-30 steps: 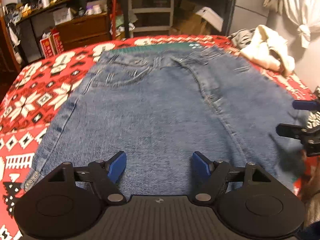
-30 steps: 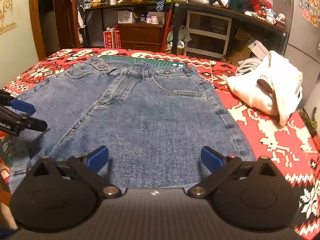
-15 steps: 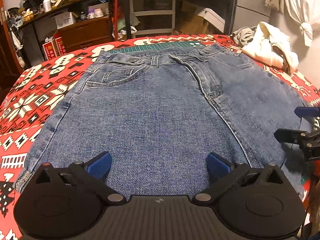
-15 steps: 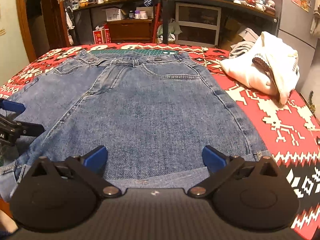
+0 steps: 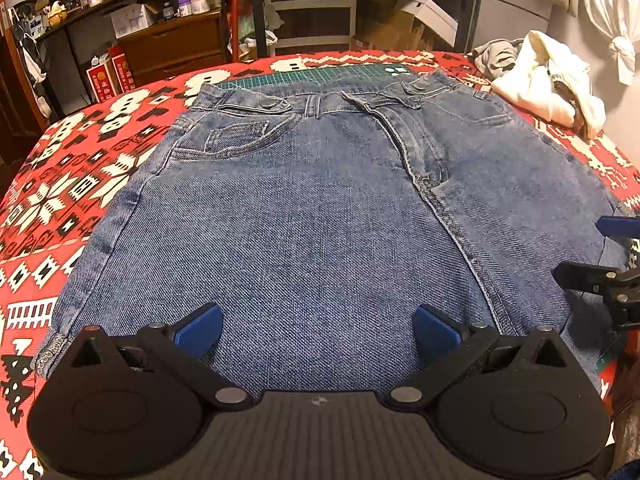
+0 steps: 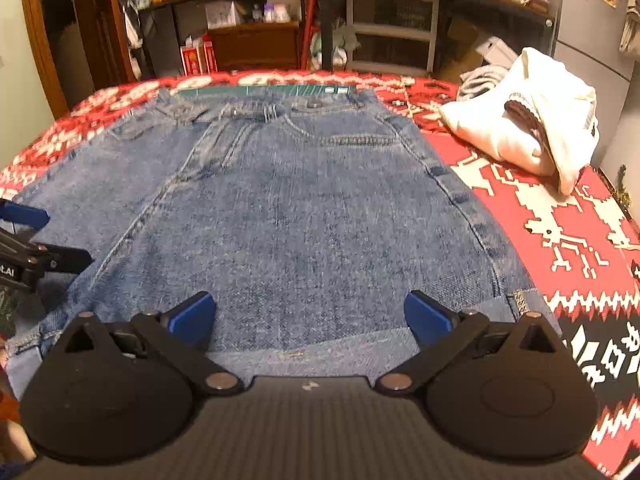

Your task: Fold clothes

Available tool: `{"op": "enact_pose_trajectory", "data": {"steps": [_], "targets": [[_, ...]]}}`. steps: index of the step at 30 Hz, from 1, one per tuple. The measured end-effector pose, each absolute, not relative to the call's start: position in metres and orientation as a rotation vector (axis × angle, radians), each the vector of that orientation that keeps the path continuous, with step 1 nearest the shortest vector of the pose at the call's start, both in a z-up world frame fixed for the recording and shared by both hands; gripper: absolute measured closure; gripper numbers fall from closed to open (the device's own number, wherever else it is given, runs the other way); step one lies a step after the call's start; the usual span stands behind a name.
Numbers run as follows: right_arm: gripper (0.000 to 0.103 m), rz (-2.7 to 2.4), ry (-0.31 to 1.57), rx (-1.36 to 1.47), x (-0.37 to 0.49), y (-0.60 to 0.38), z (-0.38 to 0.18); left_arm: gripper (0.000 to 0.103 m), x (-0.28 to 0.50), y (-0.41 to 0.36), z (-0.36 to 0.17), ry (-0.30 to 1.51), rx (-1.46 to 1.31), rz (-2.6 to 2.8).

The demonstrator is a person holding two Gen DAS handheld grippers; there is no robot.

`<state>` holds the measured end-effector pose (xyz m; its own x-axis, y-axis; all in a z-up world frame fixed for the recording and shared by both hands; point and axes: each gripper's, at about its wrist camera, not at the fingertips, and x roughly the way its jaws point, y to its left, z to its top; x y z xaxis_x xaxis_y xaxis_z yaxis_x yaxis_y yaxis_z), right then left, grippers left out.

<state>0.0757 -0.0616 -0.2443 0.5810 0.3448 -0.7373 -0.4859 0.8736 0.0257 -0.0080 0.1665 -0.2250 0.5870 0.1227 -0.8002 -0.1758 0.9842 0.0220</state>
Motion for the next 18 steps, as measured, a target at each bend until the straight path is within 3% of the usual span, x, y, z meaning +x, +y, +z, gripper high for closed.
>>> {"op": "enact_pose_trajectory", "data": {"steps": [6,9,15,18], "targets": [[0.0,0.503,0.924,-0.253,0.087,-0.05,-0.232,0.001,-0.007,0.166,-0.223,0.934,-0.066,0.175],[0.001,0.51,0.893,-0.307,0.084,-0.04,-0.215,0.009,-0.005,0.17,-0.217,0.941,-0.08,0.188],[0.001,0.59,0.827,-0.34,0.092,-0.011,-0.163,0.01,-0.011,0.201,-0.191,0.865,-0.168,0.278],[0.001,0.636,0.811,-0.322,0.108,0.007,-0.138,0.017,-0.016,0.227,-0.179,0.839,-0.218,0.35]]}}
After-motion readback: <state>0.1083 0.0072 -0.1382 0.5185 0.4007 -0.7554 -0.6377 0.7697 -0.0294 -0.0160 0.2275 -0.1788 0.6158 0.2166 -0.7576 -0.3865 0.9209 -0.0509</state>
